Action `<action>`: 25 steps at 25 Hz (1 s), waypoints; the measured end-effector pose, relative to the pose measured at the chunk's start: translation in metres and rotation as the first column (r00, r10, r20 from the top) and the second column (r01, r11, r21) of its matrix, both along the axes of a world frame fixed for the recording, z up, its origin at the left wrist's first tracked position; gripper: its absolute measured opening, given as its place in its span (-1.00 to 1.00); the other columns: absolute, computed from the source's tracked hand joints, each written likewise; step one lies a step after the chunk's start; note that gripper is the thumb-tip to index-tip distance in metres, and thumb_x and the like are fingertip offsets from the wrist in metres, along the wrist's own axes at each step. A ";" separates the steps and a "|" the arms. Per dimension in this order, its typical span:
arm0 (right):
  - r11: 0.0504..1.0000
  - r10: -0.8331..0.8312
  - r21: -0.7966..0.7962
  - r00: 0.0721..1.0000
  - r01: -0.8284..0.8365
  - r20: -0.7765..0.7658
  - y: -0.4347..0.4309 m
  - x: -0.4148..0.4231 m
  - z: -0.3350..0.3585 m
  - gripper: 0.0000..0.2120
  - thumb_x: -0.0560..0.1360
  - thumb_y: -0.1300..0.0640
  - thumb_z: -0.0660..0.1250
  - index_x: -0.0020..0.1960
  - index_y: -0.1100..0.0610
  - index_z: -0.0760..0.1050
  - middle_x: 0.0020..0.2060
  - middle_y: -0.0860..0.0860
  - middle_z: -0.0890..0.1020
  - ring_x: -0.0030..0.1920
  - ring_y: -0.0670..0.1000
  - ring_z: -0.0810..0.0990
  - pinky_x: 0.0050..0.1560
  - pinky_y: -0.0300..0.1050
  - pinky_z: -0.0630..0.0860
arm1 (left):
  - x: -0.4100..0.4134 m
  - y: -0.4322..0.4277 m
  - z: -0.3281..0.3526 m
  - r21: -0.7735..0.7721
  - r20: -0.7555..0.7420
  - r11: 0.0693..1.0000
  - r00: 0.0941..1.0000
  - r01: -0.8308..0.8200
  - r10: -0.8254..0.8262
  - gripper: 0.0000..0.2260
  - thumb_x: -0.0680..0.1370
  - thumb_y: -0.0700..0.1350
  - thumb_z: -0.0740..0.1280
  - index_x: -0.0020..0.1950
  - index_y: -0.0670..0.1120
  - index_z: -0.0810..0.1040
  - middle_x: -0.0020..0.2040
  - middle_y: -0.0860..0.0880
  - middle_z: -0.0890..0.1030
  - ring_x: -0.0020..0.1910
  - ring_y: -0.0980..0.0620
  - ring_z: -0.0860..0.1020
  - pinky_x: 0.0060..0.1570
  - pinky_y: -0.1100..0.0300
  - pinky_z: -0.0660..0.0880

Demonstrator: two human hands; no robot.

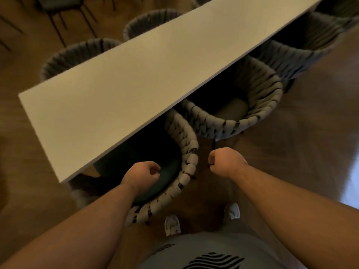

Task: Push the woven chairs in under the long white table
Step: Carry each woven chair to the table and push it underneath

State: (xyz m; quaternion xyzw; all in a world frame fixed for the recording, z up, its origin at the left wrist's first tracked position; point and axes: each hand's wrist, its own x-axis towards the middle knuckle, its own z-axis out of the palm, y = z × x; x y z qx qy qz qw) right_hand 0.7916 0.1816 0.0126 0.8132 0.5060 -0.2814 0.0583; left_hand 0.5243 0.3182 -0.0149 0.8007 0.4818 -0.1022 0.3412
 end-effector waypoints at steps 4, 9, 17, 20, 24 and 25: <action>0.979 -0.199 0.049 0.980 0.199 0.005 -0.054 0.075 0.015 -0.89 0.56 0.09 0.40 -0.09 -0.11 0.55 -0.15 -0.13 0.59 -0.07 -0.03 0.59 -0.04 -0.04 0.61 | 0.090 -0.013 0.024 0.051 0.014 0.989 0.990 0.136 -0.137 -0.76 0.63 -0.03 0.38 0.29 0.15 0.62 0.09 0.15 0.62 0.07 0.15 0.58 0.11 0.19 0.53; 0.952 -0.297 0.077 0.955 0.295 0.017 -0.122 0.182 0.012 -0.82 0.55 0.07 0.39 -0.19 -0.10 0.46 -0.21 -0.13 0.55 -0.19 -0.07 0.53 -0.23 -0.12 0.43 | 0.205 -0.047 0.019 0.084 -0.049 0.978 0.981 0.189 -0.185 -0.77 0.62 0.00 0.35 0.28 0.13 0.63 0.07 0.11 0.64 -0.04 0.18 0.58 -0.08 0.28 0.53; 0.974 -0.226 0.043 0.972 0.224 0.070 -0.173 0.335 0.015 -0.96 0.53 0.05 0.36 -0.09 -0.08 0.54 -0.15 -0.10 0.61 -0.13 0.01 0.59 -0.15 -0.07 0.53 | 0.346 -0.106 0.016 0.050 -0.062 0.989 0.989 0.136 -0.132 -0.68 0.63 -0.03 0.39 0.39 0.09 0.57 0.16 0.13 0.61 0.12 0.14 0.58 0.11 0.19 0.59; 0.985 -0.171 0.017 0.984 0.171 0.039 -0.153 0.363 0.011 -0.91 0.56 0.09 0.37 -0.03 -0.10 0.52 -0.11 -0.10 0.59 -0.07 0.00 0.60 -0.12 -0.08 0.52 | 0.370 -0.094 0.013 0.039 -0.059 0.998 0.997 0.057 -0.055 -0.65 0.62 -0.05 0.41 0.40 0.09 0.55 0.23 0.10 0.62 0.18 0.11 0.58 0.19 0.14 0.59; 0.995 -0.103 0.012 0.994 0.103 0.023 -0.102 0.392 -0.001 -0.85 0.58 0.13 0.35 0.10 -0.09 0.54 -0.04 -0.09 0.58 -0.05 -0.01 0.56 -0.10 -0.10 0.48 | 0.393 -0.059 -0.005 0.014 -0.058 0.999 0.998 -0.029 0.029 -0.61 0.60 -0.06 0.43 0.43 0.09 0.54 0.27 0.09 0.62 0.23 0.10 0.58 0.24 0.11 0.57; 0.997 -0.080 0.009 0.996 0.080 0.026 -0.088 0.399 -0.003 -0.82 0.59 0.14 0.33 0.13 -0.09 0.54 -0.01 -0.08 0.58 -0.04 0.00 0.56 -0.08 -0.10 0.49 | 0.399 -0.050 -0.011 0.001 -0.061 0.999 0.997 -0.040 0.040 -0.60 0.60 -0.06 0.44 0.44 0.09 0.53 0.27 0.09 0.62 0.23 0.09 0.58 0.25 0.10 0.58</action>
